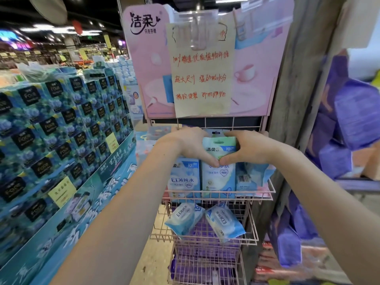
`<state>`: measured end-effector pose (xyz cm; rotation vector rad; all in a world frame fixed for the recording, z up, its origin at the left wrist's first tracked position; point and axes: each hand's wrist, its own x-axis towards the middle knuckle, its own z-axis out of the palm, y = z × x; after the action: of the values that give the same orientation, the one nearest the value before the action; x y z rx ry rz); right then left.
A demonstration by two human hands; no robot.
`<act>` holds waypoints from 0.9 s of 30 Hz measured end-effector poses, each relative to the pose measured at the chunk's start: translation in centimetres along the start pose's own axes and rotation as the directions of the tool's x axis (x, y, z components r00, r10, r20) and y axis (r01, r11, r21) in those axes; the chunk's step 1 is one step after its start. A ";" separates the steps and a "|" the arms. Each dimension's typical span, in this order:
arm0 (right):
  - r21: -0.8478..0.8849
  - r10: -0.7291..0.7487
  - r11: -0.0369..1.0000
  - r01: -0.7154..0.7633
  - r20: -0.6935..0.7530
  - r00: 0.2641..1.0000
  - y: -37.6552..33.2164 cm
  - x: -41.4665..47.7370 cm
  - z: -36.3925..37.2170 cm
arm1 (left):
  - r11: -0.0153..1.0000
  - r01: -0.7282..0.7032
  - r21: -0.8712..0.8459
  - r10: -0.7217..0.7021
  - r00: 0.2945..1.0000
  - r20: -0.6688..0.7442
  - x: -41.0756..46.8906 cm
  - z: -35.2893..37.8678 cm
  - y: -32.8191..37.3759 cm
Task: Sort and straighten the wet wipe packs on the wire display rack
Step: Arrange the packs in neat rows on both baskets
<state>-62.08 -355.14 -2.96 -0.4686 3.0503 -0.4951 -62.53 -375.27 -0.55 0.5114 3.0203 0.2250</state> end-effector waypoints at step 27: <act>0.245 0.285 0.944 -0.219 -0.277 0.918 4.0 -7.8 26.7 | 0.927 0.164 -0.339 -0.227 0.961 -0.157 -12.2 24.5 -3.8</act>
<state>-54.11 -357.38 -29.81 0.0201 3.2236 -0.9435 -49.98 -379.64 -24.77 0.1639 3.0935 0.7825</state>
